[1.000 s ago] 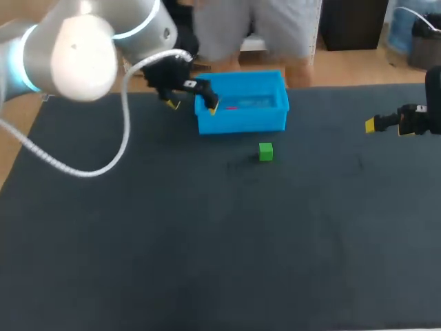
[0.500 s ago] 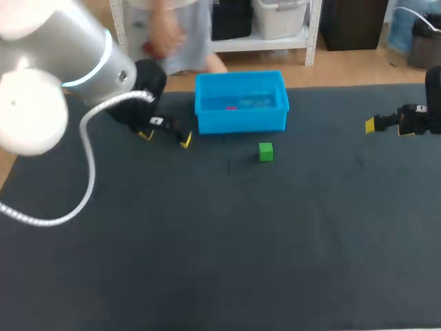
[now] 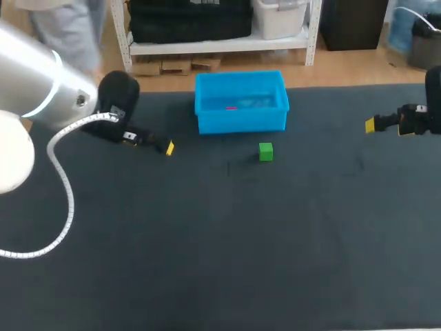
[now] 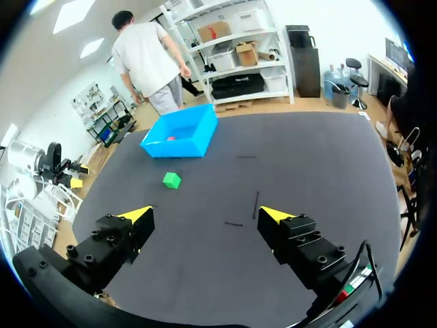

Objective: Use the left arm to pick the red cube and place it into the blue plastic box first, then use the right arm to grasp the green cube and put it into the same blue plastic box after the first action is fully finished.

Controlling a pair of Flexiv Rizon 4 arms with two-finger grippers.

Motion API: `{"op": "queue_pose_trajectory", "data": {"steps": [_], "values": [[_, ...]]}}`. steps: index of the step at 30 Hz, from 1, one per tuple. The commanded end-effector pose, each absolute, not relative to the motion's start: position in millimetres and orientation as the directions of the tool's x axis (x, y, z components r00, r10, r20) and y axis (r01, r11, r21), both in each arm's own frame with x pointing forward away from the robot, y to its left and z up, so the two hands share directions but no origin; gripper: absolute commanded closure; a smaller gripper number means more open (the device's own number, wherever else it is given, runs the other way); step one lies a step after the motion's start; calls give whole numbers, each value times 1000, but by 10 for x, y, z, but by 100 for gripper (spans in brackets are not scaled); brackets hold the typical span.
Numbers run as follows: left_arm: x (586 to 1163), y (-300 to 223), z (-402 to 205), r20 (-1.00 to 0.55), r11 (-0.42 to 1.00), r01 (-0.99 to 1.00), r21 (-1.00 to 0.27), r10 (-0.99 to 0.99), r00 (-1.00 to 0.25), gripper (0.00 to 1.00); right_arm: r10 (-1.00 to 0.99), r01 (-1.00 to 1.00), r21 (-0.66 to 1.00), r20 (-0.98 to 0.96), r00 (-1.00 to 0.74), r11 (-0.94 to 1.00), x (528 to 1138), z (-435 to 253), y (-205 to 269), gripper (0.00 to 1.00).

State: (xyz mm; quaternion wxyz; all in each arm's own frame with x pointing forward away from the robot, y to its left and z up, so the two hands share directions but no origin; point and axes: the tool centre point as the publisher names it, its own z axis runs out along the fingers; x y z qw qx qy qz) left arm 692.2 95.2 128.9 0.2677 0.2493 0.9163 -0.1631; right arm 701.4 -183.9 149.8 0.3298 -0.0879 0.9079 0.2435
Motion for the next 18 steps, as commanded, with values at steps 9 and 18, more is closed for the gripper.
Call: {"op": "queue_pose_trajectory", "data": {"steps": [9,18], "values": [[6939,957,1282,-575,811,559,-172,378,-725,0,-19,-324,355,-649,-761,877,7021,1536,-1849,0],[6939,957,1282,-575,811,559,-172,378,-725,0,-191,-333,135,-598,-778,933,7094,1733,-1413,0]]}}
